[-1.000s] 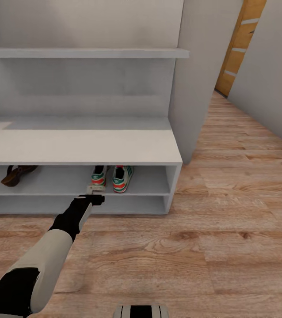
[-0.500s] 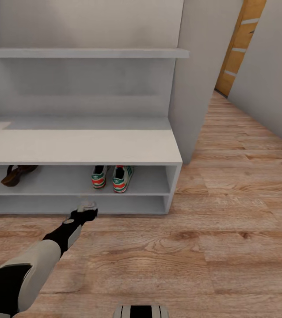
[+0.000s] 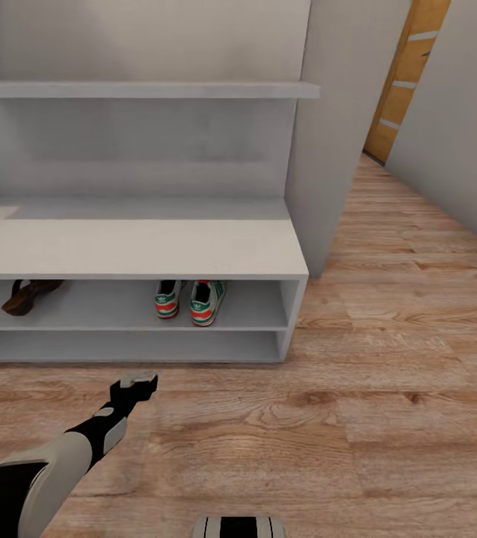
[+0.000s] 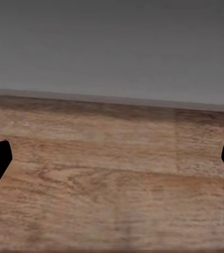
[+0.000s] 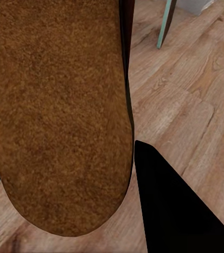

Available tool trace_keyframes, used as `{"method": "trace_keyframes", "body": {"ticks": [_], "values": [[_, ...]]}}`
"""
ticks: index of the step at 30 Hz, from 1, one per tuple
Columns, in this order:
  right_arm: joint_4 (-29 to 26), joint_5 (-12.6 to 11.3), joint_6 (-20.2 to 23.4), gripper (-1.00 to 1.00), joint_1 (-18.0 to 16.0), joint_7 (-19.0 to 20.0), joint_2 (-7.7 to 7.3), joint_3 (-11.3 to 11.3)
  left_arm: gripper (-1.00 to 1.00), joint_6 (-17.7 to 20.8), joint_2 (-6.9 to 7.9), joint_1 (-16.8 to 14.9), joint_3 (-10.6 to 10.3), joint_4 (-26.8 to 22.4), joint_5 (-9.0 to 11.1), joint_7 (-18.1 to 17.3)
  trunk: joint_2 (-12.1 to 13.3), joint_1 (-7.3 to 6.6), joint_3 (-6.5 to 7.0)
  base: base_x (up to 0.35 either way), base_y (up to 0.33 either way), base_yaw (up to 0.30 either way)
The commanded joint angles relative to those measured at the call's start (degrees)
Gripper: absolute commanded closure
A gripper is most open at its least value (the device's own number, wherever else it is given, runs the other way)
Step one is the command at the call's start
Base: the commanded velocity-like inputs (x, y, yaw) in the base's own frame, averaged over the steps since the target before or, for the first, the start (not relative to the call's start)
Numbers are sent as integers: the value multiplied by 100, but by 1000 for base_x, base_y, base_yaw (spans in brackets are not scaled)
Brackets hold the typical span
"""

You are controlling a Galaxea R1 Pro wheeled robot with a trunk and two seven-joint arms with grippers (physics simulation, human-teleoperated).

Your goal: Pick up the two gym shoes and the two sandals from the corridor floor and place them onto the hallstand (shoe rack) in the corridor, making sure they are on the rack and not on the floor. Arrange them so the two gym shoes are next to each other and the two sandals are next to each other.

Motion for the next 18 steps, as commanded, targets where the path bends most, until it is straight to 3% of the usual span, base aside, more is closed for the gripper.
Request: {"method": "trace_keyframes", "body": {"ticks": [1,2,12,18], "values": [[-6,-16,31,100,-5,-10,0,-5,-100,-28,1,7,25,8,20,-17,-2,-1,-4,-20,14,0],[-7,-20,31,100,0,-12,-1,-10,-100,-65,15,150,25,11,22,-16,-2,-1,-4,-198,172,0],[-6,-21,31,100,-4,-11,0,-11,-100,-67,31,224,32,6,24,-16,-2,-1,-4,-230,214,0],[-6,-21,31,100,-1,-12,-2,-11,-100,-65,30,222,34,5,17,-16,-2,-1,-4,-64,294,0]]}}
